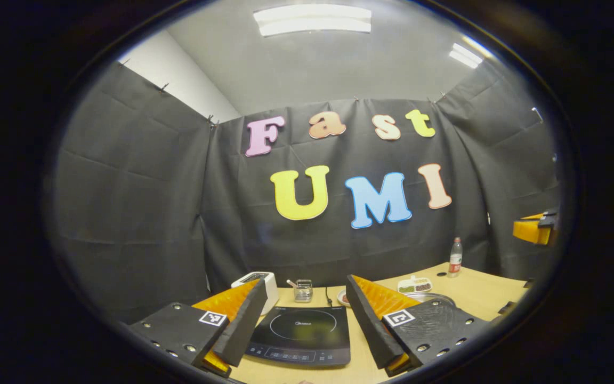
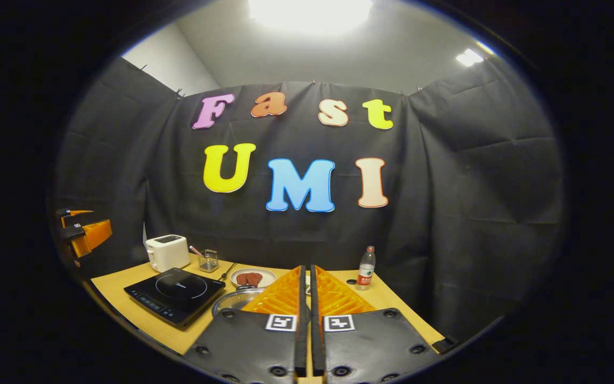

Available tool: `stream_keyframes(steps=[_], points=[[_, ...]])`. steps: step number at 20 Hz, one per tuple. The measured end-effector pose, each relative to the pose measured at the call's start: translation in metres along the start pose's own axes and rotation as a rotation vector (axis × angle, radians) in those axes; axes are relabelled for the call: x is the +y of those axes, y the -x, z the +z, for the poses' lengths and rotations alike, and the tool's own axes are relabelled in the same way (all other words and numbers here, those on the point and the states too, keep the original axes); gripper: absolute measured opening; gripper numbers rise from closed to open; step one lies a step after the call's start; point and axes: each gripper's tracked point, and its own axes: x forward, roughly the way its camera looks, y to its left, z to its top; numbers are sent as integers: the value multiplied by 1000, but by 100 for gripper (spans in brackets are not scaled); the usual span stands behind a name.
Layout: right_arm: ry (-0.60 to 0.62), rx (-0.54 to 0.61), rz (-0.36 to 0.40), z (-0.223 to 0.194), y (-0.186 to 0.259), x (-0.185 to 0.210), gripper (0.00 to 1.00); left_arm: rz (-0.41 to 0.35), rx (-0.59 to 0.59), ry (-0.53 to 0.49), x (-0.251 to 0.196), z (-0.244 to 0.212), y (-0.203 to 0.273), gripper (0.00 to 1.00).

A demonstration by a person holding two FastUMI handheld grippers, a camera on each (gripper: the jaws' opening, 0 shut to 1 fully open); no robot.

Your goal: First push the handle of the pot to place it horizontally, then grasp the pot with both hands and set it on the induction cooktop.

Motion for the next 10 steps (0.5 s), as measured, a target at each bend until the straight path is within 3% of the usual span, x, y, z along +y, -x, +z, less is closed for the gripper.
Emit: stream_keyframes(steps=[1, 10], points=[[0, 14, 18, -5, -5, 6, 5, 3, -6, -3, 3, 2, -1, 90], [86, 122, 157, -39, -12, 65, 7, -2, -6, 12, 43, -11, -16, 88]])
